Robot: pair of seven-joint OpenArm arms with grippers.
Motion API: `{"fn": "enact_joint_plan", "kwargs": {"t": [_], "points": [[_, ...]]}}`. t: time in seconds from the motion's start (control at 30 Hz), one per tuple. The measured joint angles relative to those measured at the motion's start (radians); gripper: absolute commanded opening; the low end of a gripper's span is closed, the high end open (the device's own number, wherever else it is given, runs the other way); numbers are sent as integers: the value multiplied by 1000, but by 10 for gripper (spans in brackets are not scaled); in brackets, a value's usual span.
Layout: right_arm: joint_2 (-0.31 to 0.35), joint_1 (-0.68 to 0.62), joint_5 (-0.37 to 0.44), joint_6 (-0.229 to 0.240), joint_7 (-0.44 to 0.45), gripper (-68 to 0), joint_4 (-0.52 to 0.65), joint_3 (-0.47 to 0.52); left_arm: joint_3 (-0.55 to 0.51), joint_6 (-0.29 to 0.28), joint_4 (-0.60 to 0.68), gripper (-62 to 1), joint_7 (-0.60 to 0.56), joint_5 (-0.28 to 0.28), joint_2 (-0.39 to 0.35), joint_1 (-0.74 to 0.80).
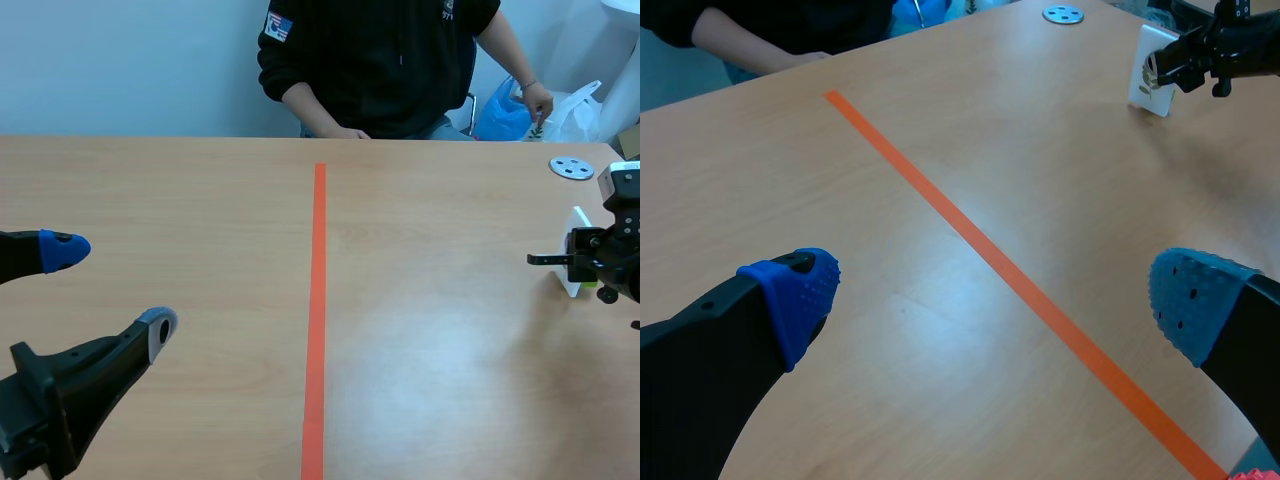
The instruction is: Sort the leaf by its shape. The table is split by an orange tape line. A compound leaf with several leaflets goes to the left side, a simple leaf with one blade goes to the right side. Return to the home posture when a red brick is placed on the table.
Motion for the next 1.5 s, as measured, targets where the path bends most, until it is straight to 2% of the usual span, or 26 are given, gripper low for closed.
{"fn": "enact_joint_plan", "kwargs": {"t": [0.1, 0.27, 0.4, 0.5, 0.57, 0.77, 0.97, 1.1, 1.2, 1.3, 1.4, 1.5], "points": [[0, 0, 0, -15, -3, -520, 0, 0, 0, 0, 0, 14, 0, 0, 0, 0], [0, 0, 0, -16, -3, -349, 2, 0, 0, 0, 0, 14, 0, 0, 0, 0], [0, -1, 1, -16, -3, -255, 6, 0, 0, 0, 0, 14, 0, 0, 0, 0], [1, -9, 8, 13, -31, -194, 41, 0, 0, 0, 0, 14, 0, 0, 0, 0], [3, -29, 44, 40, -47, -170, 104, 0, 0, 0, 0, 14, 0, 0, 0, 0], [57, -175, 162, 57, -70, -105, 408, 10, 0, 0, 0, 14, 0, 0, 0, 0], [126, -372, 301, 144, -104, -79, 678, 120, 0, 0, 0, 14, 0, 0, 0, 0], [139, -502, 388, 236, -150, -76, 854, 209, 0, 0, 0, 14, 0, 0, 0, 0], [139, -604, 441, 303, -194, 4, 976, 258, 0, 0, 0, 14, 0, 0, 0, 0], [139, -715, 478, 359, -205, 4, 1079, 280, 0, 0, 0, 14, 0, 0, 0, 0], [139, -821, 481, 410, -236, 4, 1172, 281, 0, 0, 0, 14, 0, 0, 0, 0], [138, -916, 496, 430, -242, 4, 1248, 280, 0, 0, 0, 14, 0, 0, 0, 0]]}}
